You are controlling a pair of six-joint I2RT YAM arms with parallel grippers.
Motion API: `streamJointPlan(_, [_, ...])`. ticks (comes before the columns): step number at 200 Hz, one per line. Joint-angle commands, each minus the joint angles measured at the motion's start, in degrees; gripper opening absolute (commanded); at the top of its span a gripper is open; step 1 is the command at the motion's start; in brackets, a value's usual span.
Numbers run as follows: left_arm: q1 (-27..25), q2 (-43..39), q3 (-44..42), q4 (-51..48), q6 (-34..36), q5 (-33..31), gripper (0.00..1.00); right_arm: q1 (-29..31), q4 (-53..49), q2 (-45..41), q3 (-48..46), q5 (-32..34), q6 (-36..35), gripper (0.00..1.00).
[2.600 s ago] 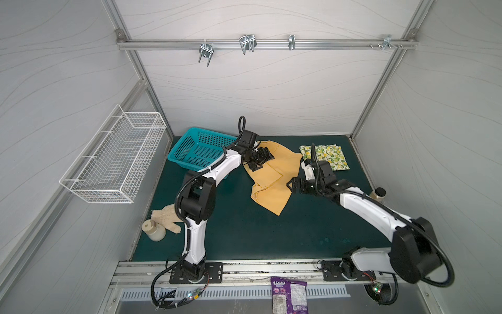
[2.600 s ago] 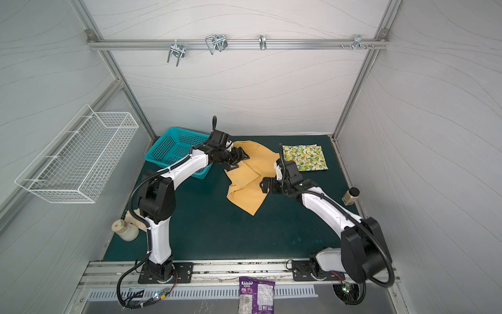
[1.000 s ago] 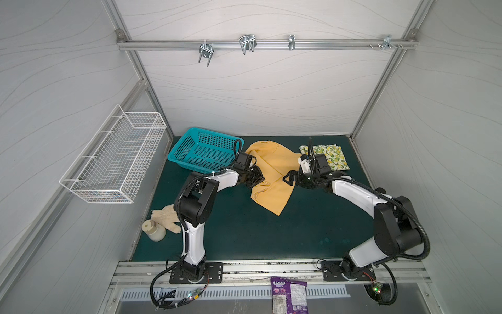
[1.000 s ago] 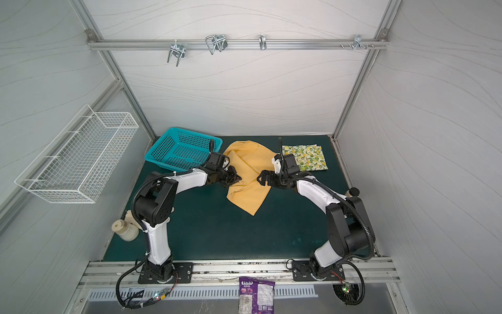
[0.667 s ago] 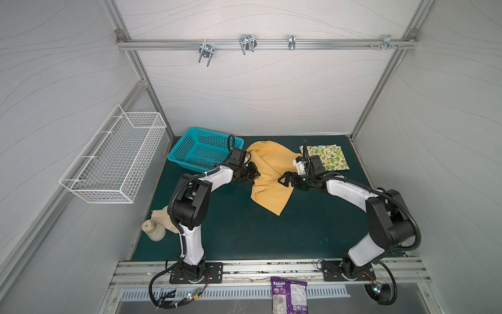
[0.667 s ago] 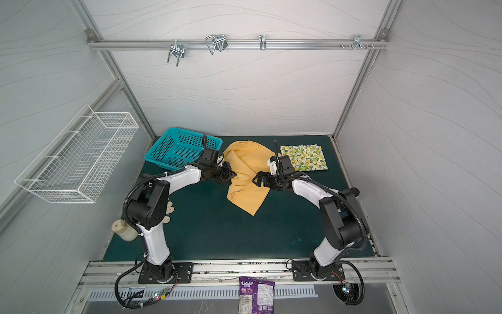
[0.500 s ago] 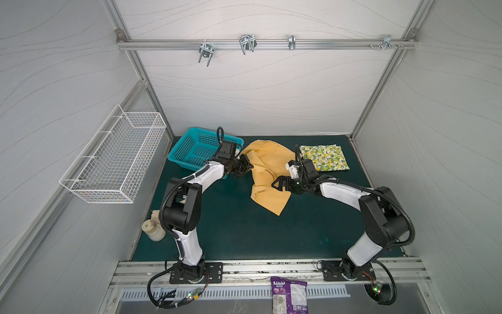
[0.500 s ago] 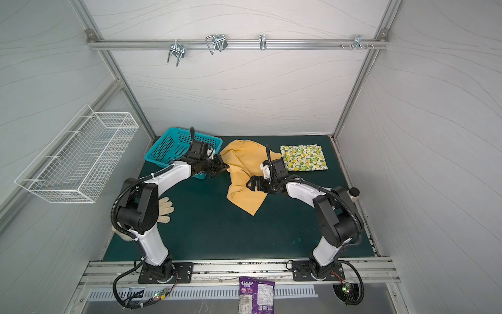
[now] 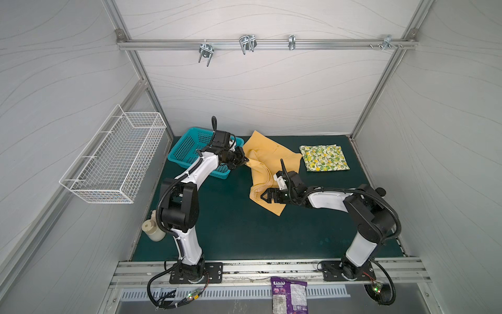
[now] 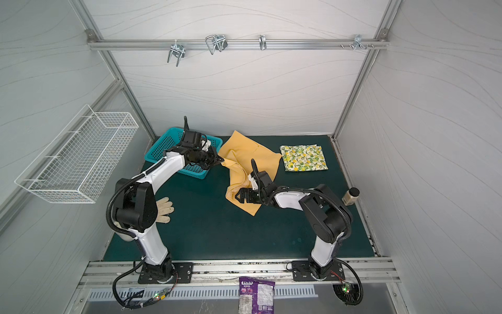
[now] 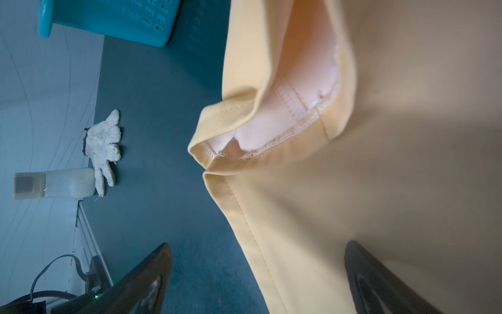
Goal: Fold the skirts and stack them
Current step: 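Move the right gripper to the skirt's nearer hem while the left holds the waist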
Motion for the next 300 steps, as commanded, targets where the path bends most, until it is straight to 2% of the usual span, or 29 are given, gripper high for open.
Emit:
streamJointPlan(1, [1.14,2.2,4.91,-3.15,2.91,0.53,0.0,3.5,0.73,0.75,-4.44,2.79,4.89,0.99])
streamJointPlan(84, [1.99,7.67,17.6,-12.28,8.4,-1.68,0.0,16.42,8.12,-2.53,-14.62,13.63,17.54,0.99])
streamJointPlan(113, [1.95,8.59,19.27,-11.94,9.03,-0.69,0.0,20.93,10.84,0.5,-14.94,14.77,20.95,0.99])
streamJointPlan(149, [1.81,10.48,22.86,-13.63,10.61,1.36,0.0,29.14,18.88,5.88,-15.59,18.42,28.65,0.99])
streamJointPlan(178, [0.9,10.4,23.18,-13.65,13.54,2.55,0.0,35.5,19.89,9.54,-10.75,20.93,31.01,0.99])
streamJointPlan(208, [-0.83,10.33,25.07,-15.06,17.96,3.95,0.0,39.84,18.74,12.95,-3.4,21.88,30.53,0.99])
streamJointPlan(235, [-2.0,10.41,26.44,-16.98,21.39,5.19,0.0,40.21,21.61,11.26,-3.65,23.95,28.33,0.99])
streamJointPlan(254, [-2.25,9.84,25.79,-17.08,21.73,5.12,0.0,39.62,19.58,5.37,-4.83,26.2,23.61,0.99])
streamJointPlan(281, [-2.49,8.61,24.01,-16.24,21.55,5.07,0.0,38.03,7.38,-7.41,-4.71,31.6,14.59,0.99])
streamJointPlan(300, [-2.49,7.43,22.01,-15.03,20.74,4.81,0.0,34.26,0.04,-15.77,-4.83,32.39,9.08,0.99])
